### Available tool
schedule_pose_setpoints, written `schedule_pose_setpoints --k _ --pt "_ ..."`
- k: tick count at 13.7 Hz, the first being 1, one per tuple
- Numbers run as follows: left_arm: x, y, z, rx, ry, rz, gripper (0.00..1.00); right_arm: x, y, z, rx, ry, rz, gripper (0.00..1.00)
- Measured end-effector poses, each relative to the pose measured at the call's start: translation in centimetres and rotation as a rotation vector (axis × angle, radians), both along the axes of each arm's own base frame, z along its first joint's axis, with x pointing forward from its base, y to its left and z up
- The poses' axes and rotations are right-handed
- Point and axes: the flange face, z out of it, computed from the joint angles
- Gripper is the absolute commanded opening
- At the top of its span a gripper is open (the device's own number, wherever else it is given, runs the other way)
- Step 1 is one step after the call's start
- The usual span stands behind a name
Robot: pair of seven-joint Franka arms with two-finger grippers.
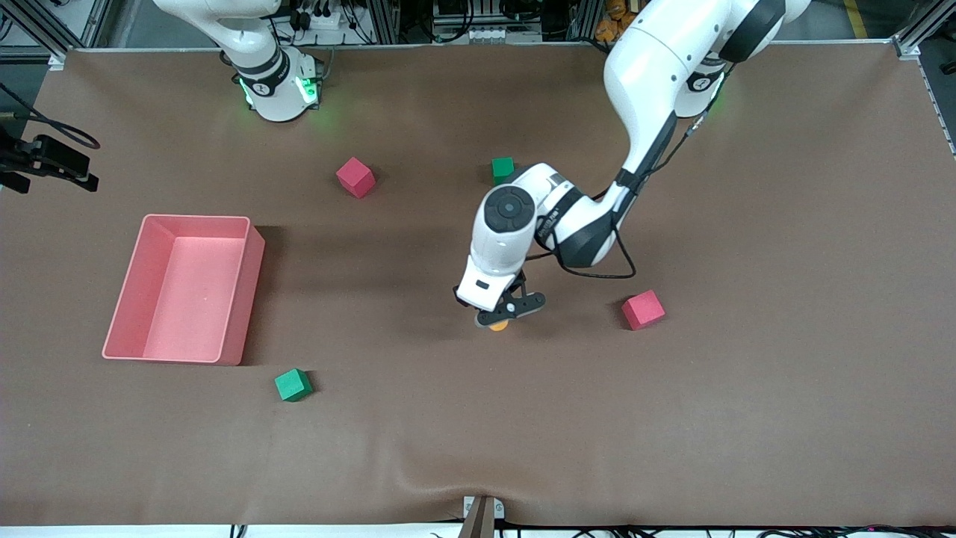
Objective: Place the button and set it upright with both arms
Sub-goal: 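Rotate the button upright and lower it onto the table with the left gripper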
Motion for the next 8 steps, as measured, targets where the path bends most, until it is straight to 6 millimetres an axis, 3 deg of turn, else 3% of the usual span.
schedule_pose_setpoints --k 8 --pt "-6.4 -5.7 -6.7 0.108 -0.2 0.124 0.0 0.0 0.0 0.0 0.0 0.0 0.0 1.0"
